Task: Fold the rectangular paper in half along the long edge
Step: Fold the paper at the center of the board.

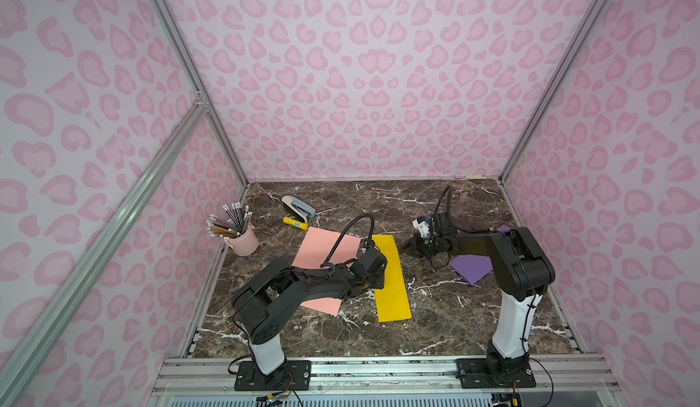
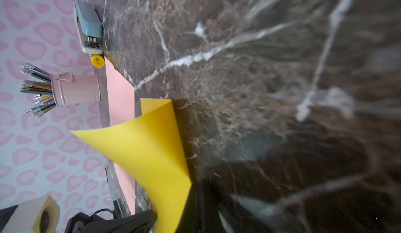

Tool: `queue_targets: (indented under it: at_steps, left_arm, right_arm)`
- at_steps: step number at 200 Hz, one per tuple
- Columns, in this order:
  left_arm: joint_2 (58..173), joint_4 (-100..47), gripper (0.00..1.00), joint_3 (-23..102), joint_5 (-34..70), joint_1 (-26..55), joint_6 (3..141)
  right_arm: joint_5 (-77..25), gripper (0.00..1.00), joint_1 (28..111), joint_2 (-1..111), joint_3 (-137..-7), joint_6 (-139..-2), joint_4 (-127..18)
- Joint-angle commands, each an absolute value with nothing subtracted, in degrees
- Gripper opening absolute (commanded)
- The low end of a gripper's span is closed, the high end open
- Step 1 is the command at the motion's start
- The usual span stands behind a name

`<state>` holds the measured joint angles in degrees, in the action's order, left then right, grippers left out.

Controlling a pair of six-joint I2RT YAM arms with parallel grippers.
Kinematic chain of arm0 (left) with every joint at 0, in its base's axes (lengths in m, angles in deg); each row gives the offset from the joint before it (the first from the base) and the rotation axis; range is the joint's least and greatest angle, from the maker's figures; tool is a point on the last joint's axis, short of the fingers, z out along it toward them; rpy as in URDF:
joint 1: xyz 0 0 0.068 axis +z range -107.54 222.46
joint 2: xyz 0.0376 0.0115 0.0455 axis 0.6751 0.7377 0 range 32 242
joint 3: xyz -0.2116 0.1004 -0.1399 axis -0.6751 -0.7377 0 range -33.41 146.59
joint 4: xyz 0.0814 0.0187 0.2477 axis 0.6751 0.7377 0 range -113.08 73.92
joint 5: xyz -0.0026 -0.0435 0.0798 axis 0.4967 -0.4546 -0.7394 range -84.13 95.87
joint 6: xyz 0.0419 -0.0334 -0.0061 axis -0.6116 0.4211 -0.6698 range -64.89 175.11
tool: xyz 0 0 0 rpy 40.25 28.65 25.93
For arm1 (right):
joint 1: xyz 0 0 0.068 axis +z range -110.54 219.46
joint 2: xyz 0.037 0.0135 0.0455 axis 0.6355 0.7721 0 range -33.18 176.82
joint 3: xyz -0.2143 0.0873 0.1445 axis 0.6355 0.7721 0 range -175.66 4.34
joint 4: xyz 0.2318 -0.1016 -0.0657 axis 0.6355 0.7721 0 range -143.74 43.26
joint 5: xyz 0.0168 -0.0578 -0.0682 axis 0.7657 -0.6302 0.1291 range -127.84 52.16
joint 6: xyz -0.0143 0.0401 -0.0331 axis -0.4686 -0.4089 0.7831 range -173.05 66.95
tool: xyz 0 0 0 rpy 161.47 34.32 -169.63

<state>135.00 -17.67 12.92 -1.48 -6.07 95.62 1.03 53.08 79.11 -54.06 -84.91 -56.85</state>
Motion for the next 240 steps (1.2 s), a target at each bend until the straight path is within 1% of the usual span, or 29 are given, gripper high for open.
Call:
queue_targets:
  at_steps: [1, 29, 67, 98, 137, 162, 204, 223, 240]
  left_arm:
    - [135.82, -11.92, 0.04, 12.56, 0.07, -6.02, 95.06]
    - [135.62, -11.83, 0.04, 12.61, 0.06, -6.05, 95.18]
    - [135.53, -11.57, 0.04, 12.65, 0.16, -6.14, 95.27]
    - [135.55, -11.25, 0.04, 12.71, 0.09, -6.14, 95.29]
    - [135.38, -11.08, 0.04, 12.65, -0.10, -6.13, 95.10]
    - [136.16, -11.06, 0.04, 12.94, 0.05, -6.09, 94.96]
    - [136.76, -11.21, 0.04, 12.99, 0.14, -6.09, 95.03]
    - [136.71, -11.18, 0.04, 12.83, 0.26, -6.12, 95.02]
    - [136.59, -11.21, 0.04, 12.62, 0.25, -6.14, 95.10]
  right_arm:
    - [-1.57, 0.00, 54.81, 76.53, -54.80, -83.37, -53.67]
    - [0.78, 0.00, 57.56, 75.73, -58.30, -84.09, -53.79]
    - [-1.22, 0.00, 58.87, 82.00, -63.43, -84.19, -52.31]
    - [-1.68, 0.00, 56.51, 84.33, -60.91, -86.12, -56.01]
    - [-4.08, 0.00, 51.41, 81.02, -54.63, -84.78, -57.40]
    - [-2.47, 0.00, 49.17, 79.92, -53.89, -83.46, -56.07]
    - [0.36, 0.00, 52.75, 75.11, -55.24, -84.22, -56.17]
    - [0.46, 0.00, 55.09, 76.23, -58.08, -84.75, -55.71]
    - [-0.33, 0.00, 56.33, 79.40, -61.42, -84.53, -54.27]
